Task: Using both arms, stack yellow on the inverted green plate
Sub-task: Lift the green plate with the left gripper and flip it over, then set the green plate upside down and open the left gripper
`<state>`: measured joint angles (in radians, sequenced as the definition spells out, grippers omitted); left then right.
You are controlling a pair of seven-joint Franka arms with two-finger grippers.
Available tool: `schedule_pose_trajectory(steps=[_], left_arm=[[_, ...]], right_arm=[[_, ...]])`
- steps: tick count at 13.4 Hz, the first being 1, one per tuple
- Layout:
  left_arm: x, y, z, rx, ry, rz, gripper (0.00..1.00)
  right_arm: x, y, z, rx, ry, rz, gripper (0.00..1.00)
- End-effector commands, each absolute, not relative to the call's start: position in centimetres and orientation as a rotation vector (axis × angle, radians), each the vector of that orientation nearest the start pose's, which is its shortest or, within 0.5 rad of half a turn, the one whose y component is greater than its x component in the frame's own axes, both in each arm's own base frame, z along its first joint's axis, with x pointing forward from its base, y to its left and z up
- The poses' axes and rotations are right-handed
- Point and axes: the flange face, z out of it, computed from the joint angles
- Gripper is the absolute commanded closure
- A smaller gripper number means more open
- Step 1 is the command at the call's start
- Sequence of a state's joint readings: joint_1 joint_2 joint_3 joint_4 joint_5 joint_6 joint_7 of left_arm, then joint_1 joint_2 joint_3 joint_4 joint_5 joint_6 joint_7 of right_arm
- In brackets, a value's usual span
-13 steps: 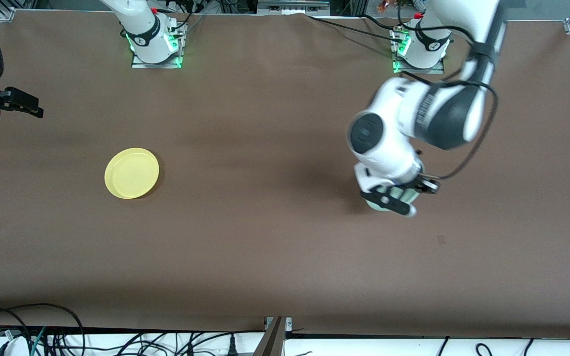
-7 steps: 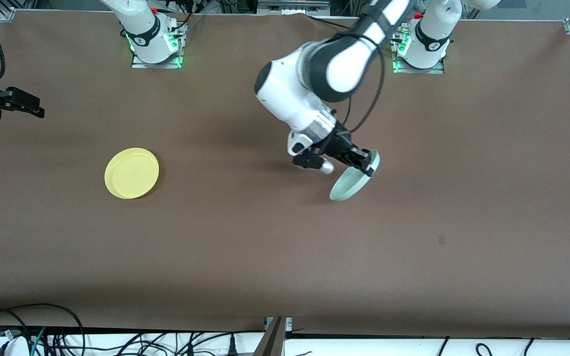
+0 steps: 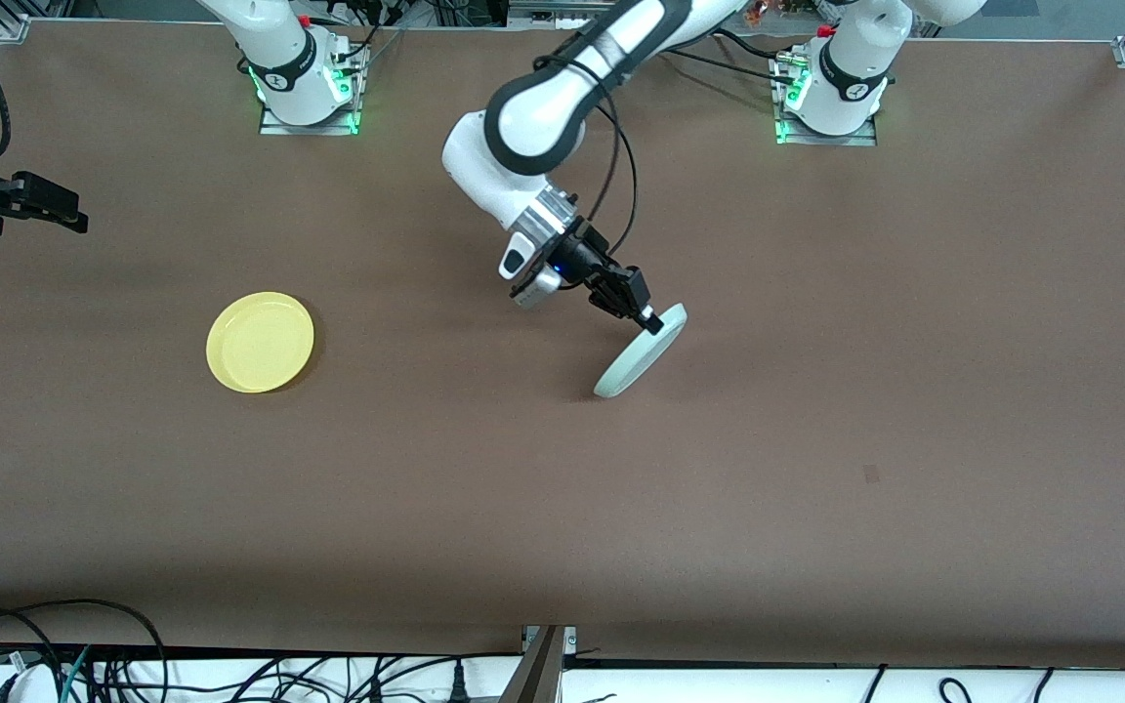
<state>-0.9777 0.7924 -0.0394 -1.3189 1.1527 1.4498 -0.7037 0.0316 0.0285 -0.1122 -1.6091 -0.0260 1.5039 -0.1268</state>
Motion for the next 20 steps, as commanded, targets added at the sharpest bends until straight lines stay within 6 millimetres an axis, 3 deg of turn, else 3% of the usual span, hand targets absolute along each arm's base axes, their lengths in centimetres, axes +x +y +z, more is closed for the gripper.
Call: schedule_pose_trajectory(steps=[1, 6, 10, 13, 17, 18, 19, 20], left_arm=[[44.4, -56.0, 25.9, -1.680, 0.523, -0.605, 1.00], [40.0, -59.3, 22.2, -1.583, 0.602, -0.671, 1.00], [38.3, -60.4, 21.7, -1.579, 0.631, -0.692, 1.00], [36.0, -61.1, 18.7, -1.567, 0.632, -0.737, 1.00], [35.5, -61.3, 18.1, -1.572, 0.627, -0.752, 1.00], [35.3, -61.4, 18.0, -1.575, 0.634, -0.752, 0.91], [35.2, -61.5, 18.0, -1.578, 0.638, -0.750, 0.62], [34.5, -61.9, 17.9, -1.583, 0.648, -0.753, 0.26]], right_arm=[[54.9, -4.4, 59.1, -3.133, -0.064, 0.215, 0.00], [54.9, -4.4, 59.1, -3.133, -0.069, 0.217, 0.00], [54.9, -4.4, 59.1, -3.133, -0.069, 0.217, 0.00], [54.9, -4.4, 59.1, -3.133, -0.069, 0.217, 0.00], [54.8, -4.4, 59.2, -3.133, -0.072, 0.217, 0.00], [54.8, -4.4, 59.2, -3.133, -0.072, 0.217, 0.00], [54.8, -4.4, 59.2, -3.133, -0.069, 0.217, 0.00], [54.8, -4.4, 59.2, -3.133, -0.069, 0.217, 0.00]])
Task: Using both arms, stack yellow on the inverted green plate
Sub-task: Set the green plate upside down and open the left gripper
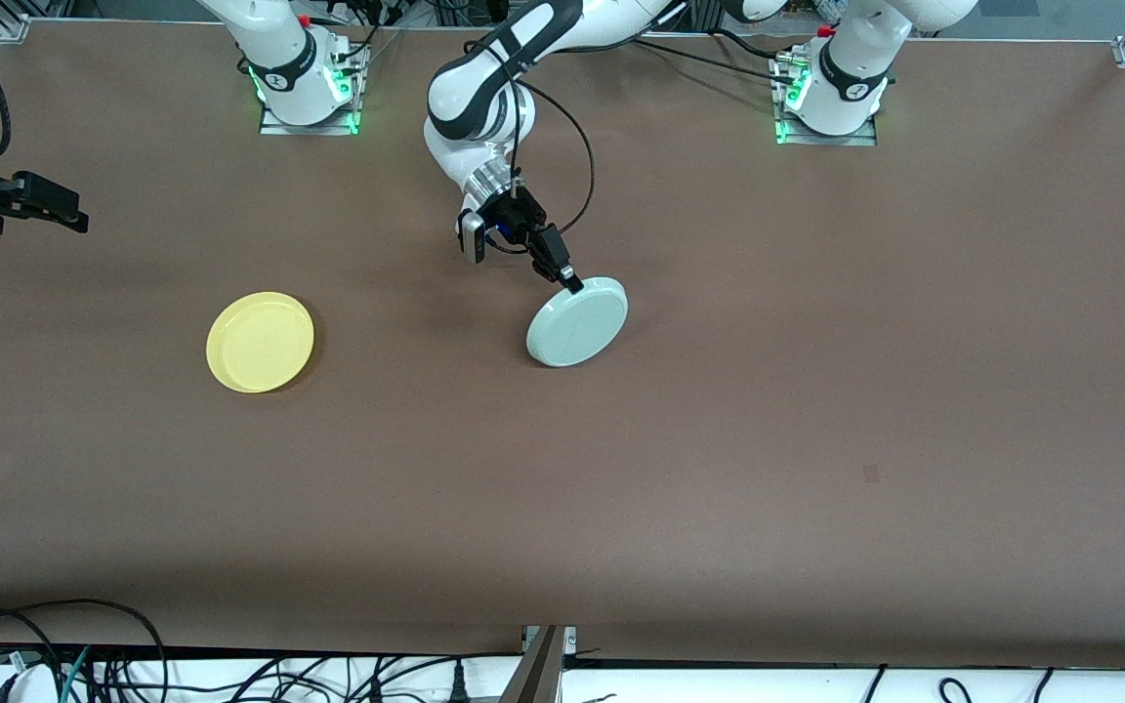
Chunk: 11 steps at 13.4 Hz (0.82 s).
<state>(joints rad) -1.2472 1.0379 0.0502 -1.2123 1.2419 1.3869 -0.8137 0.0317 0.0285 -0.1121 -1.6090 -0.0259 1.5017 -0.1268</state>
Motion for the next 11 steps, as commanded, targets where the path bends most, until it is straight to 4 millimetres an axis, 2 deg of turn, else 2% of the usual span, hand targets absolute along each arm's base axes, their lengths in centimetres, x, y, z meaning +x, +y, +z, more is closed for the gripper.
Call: schedule_pose_trajectory(steps=[1, 3, 8, 9, 11], left_arm=[[33.7, -62.3, 18.0, -1.588, 0.659, -0.758, 0.00], [31.3, -63.5, 17.5, -1.613, 0.706, -0.760, 0.00], [23.5, -66.9, 17.2, -1.768, 0.738, -0.876, 0.00], [21.8, -67.7, 17.1, -1.820, 0.761, -0.897, 0.00], [20.0, -69.0, 16.6, -1.979, 0.766, -0.932, 0.00]], right_arm=[[54.8, -4.4, 59.2, -3.133, -0.069, 0.217, 0.00], [54.9, -4.4, 59.1, -3.132, -0.072, 0.220, 0.00], [54.8, -4.4, 59.2, -3.134, -0.069, 0.218, 0.00], [54.8, -4.4, 59.2, -3.134, -0.067, 0.218, 0.00], [54.8, -4.4, 59.2, -3.134, -0.067, 0.220, 0.00]])
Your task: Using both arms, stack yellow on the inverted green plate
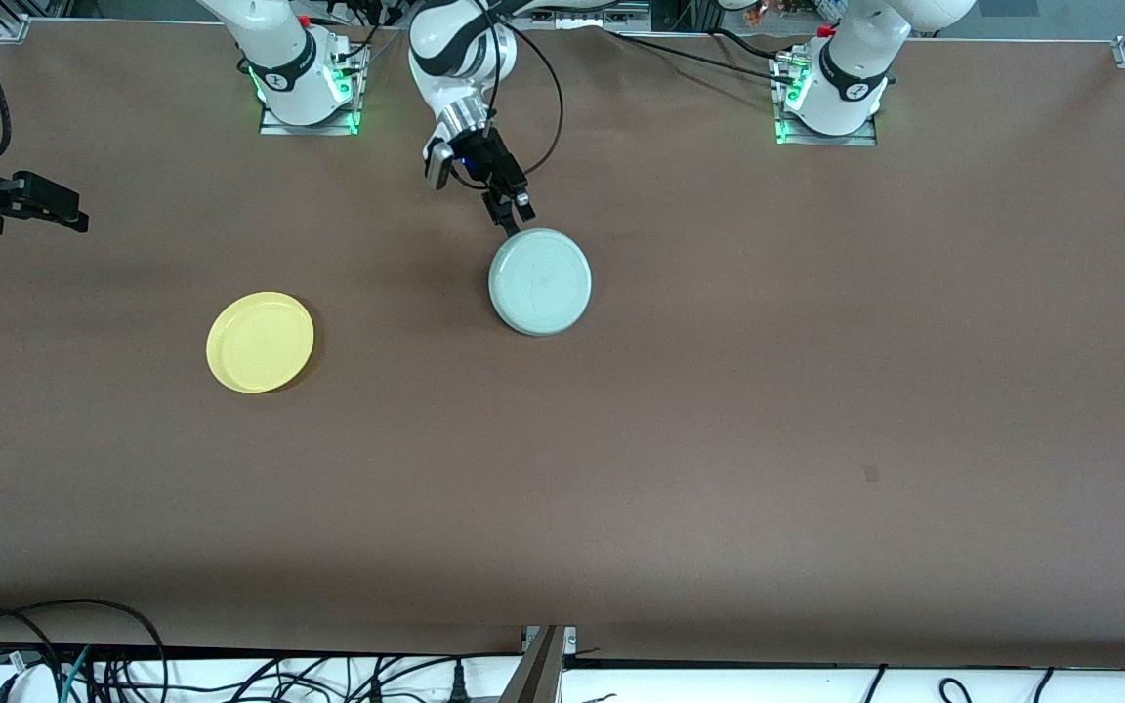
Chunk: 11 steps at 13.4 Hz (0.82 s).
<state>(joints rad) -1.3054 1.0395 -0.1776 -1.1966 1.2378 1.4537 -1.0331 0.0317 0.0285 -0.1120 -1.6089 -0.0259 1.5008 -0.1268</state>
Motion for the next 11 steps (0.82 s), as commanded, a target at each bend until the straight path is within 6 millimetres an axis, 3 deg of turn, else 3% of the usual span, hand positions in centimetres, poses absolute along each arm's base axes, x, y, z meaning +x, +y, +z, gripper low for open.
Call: schedule_pose_trajectory(steps=[1, 3, 6, 8, 11], left_arm=[[19.7, -69.6, 16.4, -2.074, 0.747, -0.956, 0.00], [19.2, -70.7, 16.4, -2.187, 0.745, -1.002, 0.00], [21.3, -71.6, 18.1, -2.379, 0.740, -0.946, 0.00], [24.7, -71.9, 20.8, -2.550, 0.605, -0.869, 0.00], [31.0, -70.6, 24.5, -2.826, 0.412, -0.682, 0.00]], right_arm=[[54.8, -4.4, 59.2, -3.134, -0.067, 0.220, 0.00], [54.8, -4.4, 59.1, -3.133, -0.074, 0.223, 0.00], [54.8, -4.4, 59.1, -3.134, -0.072, 0.223, 0.00], [54.8, -4.4, 59.1, -3.137, -0.067, 0.221, 0.00], [55.1, -5.0, 59.0, -3.145, -0.050, 0.201, 0.00]])
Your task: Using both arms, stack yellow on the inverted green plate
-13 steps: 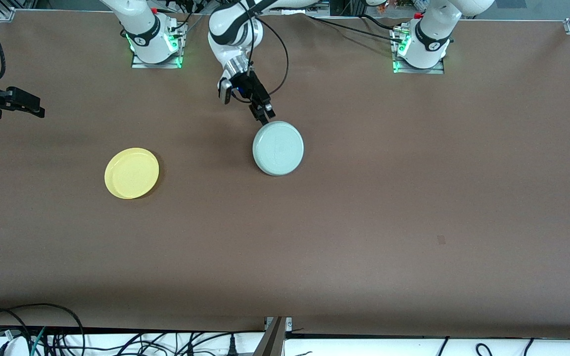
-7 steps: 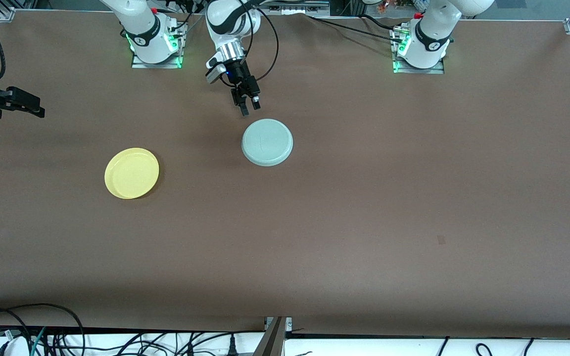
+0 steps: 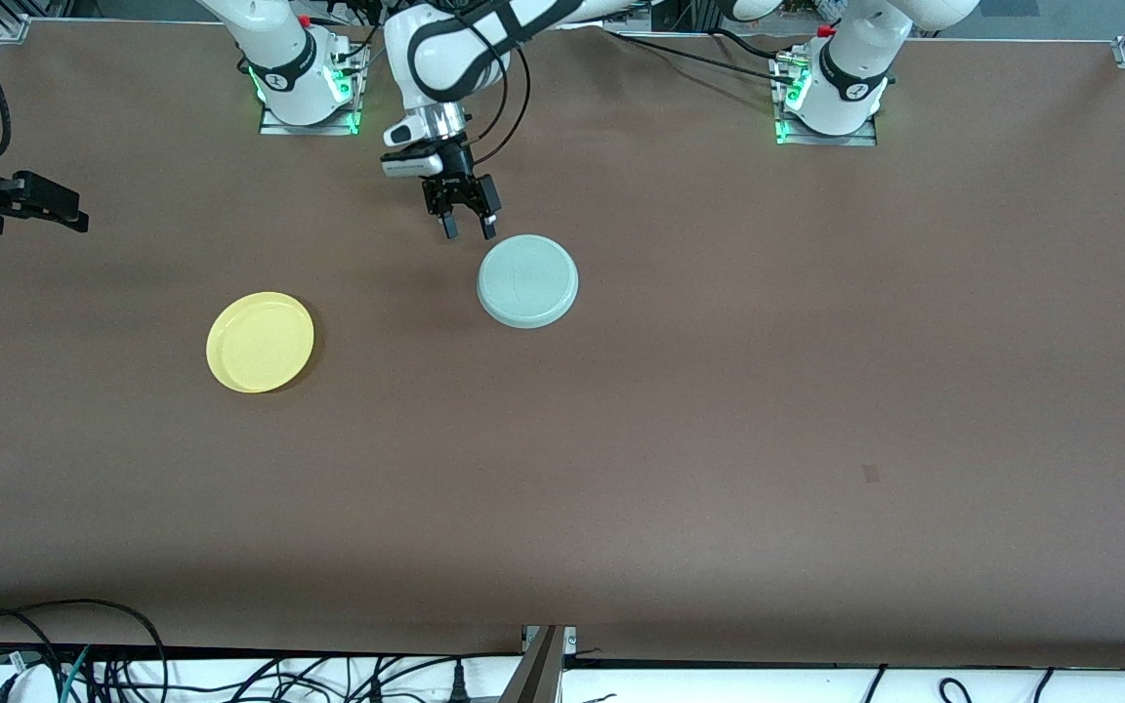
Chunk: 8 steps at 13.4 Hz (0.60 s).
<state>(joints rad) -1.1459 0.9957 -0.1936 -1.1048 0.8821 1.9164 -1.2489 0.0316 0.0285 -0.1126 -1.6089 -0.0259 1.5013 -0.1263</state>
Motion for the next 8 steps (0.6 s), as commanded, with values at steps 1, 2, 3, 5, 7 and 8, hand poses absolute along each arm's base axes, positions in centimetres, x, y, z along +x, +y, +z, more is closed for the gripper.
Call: schedule_pose_trajectory(steps=[1, 2, 3, 5, 7, 8], left_arm=[[33.0, -69.9, 25.5, -2.903, 0.317, -0.594, 0.00], [34.8, -69.0, 26.6, -2.949, 0.253, -0.529, 0.00], [36.9, -68.0, 27.5, -2.984, 0.205, -0.471, 0.00], [40.3, -66.1, 29.7, -3.068, 0.105, -0.338, 0.00], [44.3, -63.4, 33.3, -3.156, -0.001, -0.242, 0.00], [46.0, -62.1, 34.8, -3.192, -0.035, -0.201, 0.00]], right_arm=[[55.4, -5.3, 59.0, -3.153, -0.044, 0.178, 0.00], [55.6, -5.6, 58.9, -3.157, -0.034, 0.159, 0.00], [55.8, -6.1, 58.5, -3.155, -0.022, 0.166, 0.00], [55.7, -6.5, 58.4, -3.148, -0.012, 0.169, 0.00], [56.1, -6.7, 57.5, -3.154, -0.008, 0.185, 0.00], [57.0, -6.6, 55.5, -3.153, -0.035, 0.247, 0.00]])
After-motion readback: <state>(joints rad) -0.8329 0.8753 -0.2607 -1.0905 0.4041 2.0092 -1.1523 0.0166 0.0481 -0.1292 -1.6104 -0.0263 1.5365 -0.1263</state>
